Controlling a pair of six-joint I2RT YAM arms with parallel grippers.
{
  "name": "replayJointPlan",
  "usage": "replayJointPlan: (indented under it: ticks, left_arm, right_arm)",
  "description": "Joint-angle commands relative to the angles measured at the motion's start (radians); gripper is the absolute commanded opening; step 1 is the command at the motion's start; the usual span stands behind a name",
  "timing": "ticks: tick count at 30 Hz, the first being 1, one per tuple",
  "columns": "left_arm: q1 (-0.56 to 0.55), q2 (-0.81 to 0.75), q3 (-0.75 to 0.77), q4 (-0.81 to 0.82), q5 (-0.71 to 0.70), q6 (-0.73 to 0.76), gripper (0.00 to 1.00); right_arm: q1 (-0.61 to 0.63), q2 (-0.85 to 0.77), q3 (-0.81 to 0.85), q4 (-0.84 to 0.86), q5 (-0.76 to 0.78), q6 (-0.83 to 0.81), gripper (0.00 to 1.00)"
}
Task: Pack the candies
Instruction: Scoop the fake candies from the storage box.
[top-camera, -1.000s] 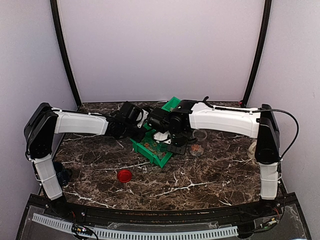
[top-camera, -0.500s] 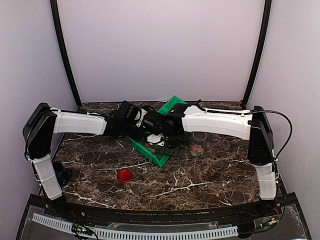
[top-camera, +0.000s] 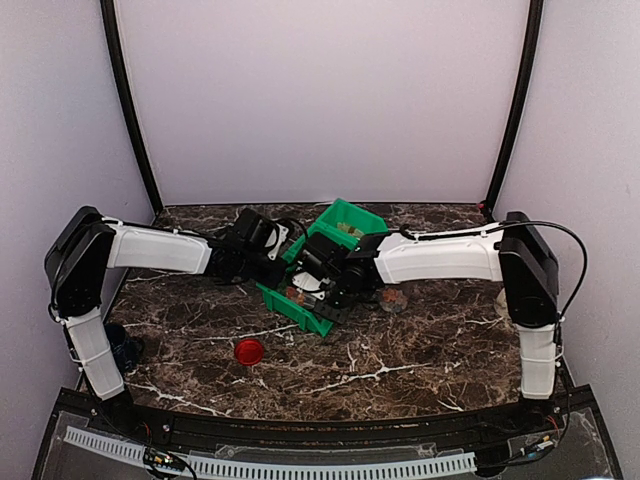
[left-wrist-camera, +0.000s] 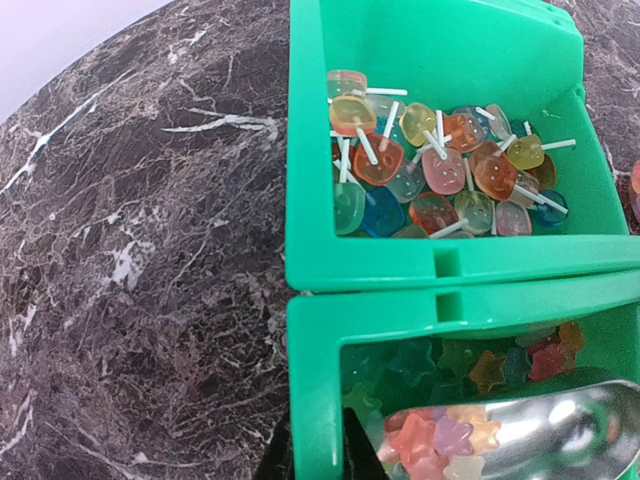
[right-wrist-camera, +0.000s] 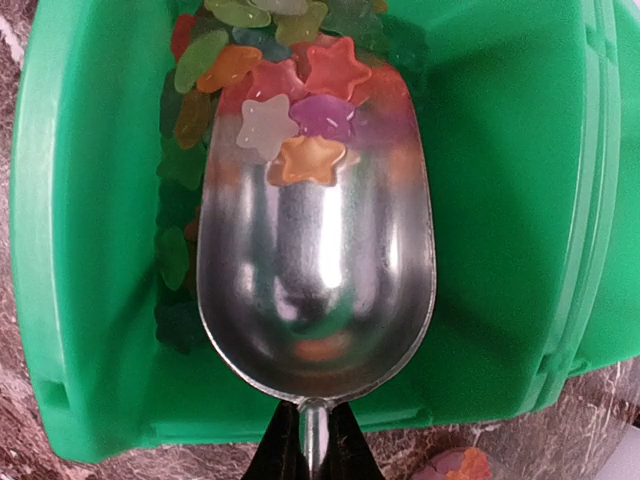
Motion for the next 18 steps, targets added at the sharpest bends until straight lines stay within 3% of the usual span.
replayJointPlan:
  ticks: [1,10,18]
  left_arm:
    - [-0.01,-0.123,0.006,0.243,0.059,-0.02,0.0]
    - [0.011,-0.135,-0.032,0.275,0.115,-0.073,0.0]
    - [0.048,-0.12,-0.037,0.216,0.07,-0.166,0.0]
  right_arm:
    - [-0.005,0.002,-0.071,0.091,-0.138,-0.064,0.0]
    - [-0.035,0.031,-0.129,0.225,-0.187,-0.057,0.0]
    - [-0.072,-0.111,-0.296,0.458,-0.236,0.007,0.0]
